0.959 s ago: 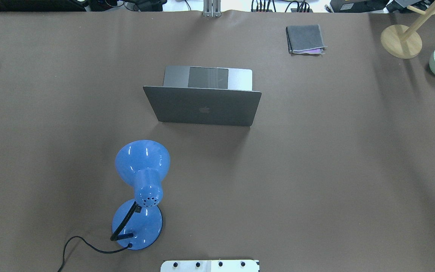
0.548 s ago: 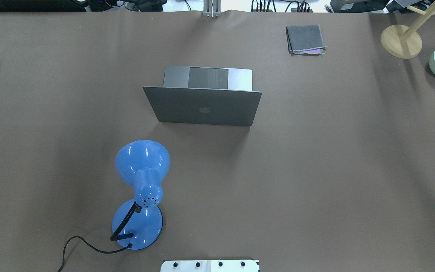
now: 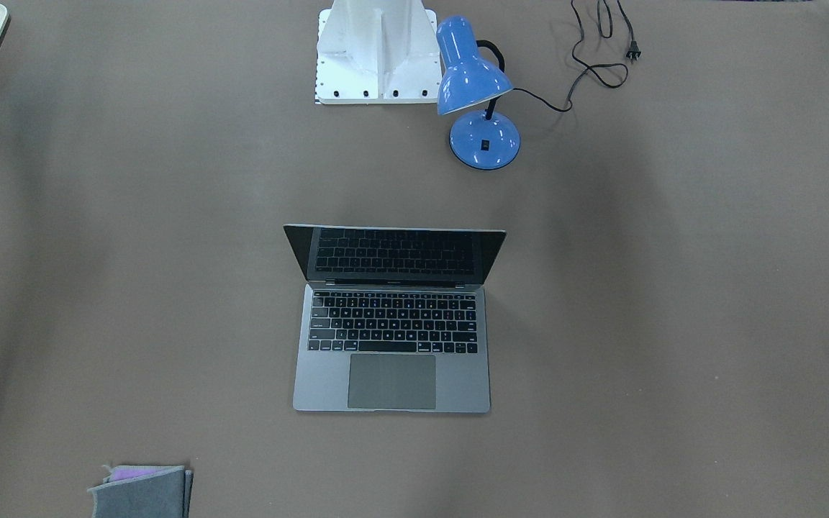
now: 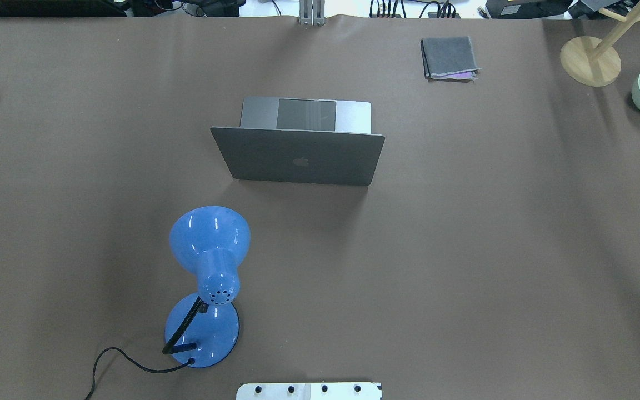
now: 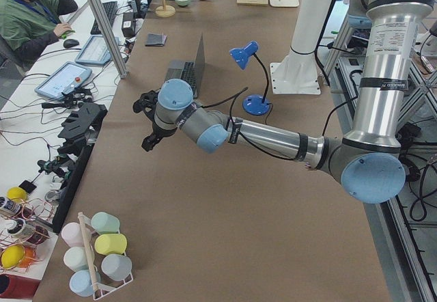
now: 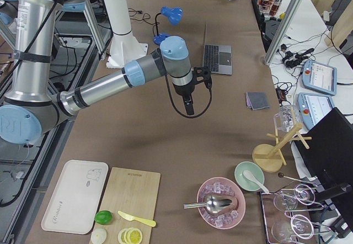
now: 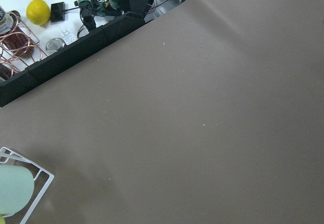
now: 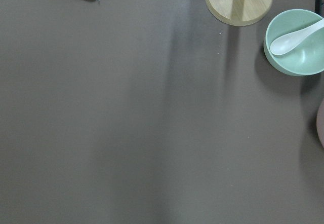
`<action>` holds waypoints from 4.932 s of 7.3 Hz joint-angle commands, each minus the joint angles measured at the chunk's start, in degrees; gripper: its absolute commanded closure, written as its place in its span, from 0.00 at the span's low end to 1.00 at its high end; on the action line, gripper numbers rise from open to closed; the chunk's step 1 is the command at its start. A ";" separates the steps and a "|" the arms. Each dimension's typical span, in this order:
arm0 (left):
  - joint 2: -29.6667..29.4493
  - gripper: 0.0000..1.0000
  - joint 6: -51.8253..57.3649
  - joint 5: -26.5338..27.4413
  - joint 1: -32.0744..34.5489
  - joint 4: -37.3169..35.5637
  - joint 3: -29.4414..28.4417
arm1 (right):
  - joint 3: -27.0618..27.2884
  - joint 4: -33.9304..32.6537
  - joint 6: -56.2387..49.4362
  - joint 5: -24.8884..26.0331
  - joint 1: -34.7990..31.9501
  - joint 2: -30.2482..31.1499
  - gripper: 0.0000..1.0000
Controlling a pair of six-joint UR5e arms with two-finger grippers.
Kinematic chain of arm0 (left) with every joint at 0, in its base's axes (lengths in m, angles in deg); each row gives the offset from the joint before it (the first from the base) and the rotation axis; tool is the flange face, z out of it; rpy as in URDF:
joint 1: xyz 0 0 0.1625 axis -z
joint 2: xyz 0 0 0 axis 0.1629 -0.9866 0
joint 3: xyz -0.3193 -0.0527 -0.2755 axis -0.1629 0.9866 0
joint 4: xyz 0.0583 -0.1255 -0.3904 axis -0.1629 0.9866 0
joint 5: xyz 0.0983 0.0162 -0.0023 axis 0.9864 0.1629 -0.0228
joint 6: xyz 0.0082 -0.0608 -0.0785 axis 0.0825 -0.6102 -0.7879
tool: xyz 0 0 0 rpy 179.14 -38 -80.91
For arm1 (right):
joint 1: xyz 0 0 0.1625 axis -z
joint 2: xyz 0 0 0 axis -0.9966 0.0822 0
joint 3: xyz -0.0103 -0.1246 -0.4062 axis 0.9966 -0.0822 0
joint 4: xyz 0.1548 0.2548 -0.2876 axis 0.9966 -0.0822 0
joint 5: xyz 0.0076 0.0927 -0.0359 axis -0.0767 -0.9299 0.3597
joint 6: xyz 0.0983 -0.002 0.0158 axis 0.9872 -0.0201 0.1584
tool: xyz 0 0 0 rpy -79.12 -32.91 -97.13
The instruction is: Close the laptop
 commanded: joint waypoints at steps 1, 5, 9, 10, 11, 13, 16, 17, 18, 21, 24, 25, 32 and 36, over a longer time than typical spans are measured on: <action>-2.08 0.01 -14.10 -2.69 -3.92 5.85 0.10 | -0.03 7.33 13.52 0.16 5.22 -1.12 0.00; -8.75 0.01 -43.03 -1.64 -14.19 7.91 3.17 | -0.03 7.64 40.25 12.26 22.35 -12.70 0.01; -16.22 0.01 -46.43 1.85 -19.31 -3.21 3.87 | -0.03 -11.28 52.16 24.39 34.40 -29.37 0.02; -17.46 0.01 -47.83 4.66 -21.58 -4.90 4.14 | -0.12 -12.48 54.69 25.82 36.61 -31.17 0.02; -18.86 0.01 -51.15 6.08 -23.69 -4.92 4.15 | -0.20 -12.58 56.89 26.96 38.37 -32.14 0.02; -21.41 0.01 -53.99 11.69 -27.83 -8.92 5.28 | -0.99 -15.02 58.58 27.76 39.87 -35.03 0.02; -26.07 0.01 -53.99 23.03 -36.43 -29.66 14.32 | -2.66 -18.82 64.54 30.40 43.21 -40.32 0.04; -26.95 0.01 -55.21 25.15 -38.29 -31.18 14.34 | -4.06 -19.17 66.39 30.49 43.74 -41.98 0.06; -27.40 0.01 -56.09 26.47 -39.96 -31.29 14.17 | -5.81 -21.35 68.50 31.10 44.53 -44.95 0.08; -27.84 0.03 -56.10 27.28 -41.46 -31.29 13.64 | -8.80 -23.57 75.00 33.56 48.22 -49.62 0.17; -29.15 0.04 -56.10 31.32 -44.54 -31.20 12.76 | -14.16 -23.57 77.04 35.06 49.55 -54.11 0.32; -29.25 0.14 -56.19 31.41 -45.24 -31.29 12.67 | -14.96 -23.48 77.22 35.06 49.72 -54.91 0.51; -31.35 1.00 -55.49 31.50 -45.25 -31.20 9.43 | -18.65 -19.89 76.43 35.41 49.99 -55.18 1.00; -33.02 1.00 -54.35 31.50 -45.07 -31.02 6.97 | -23.74 -15.58 73.88 35.41 47.89 -56.06 1.00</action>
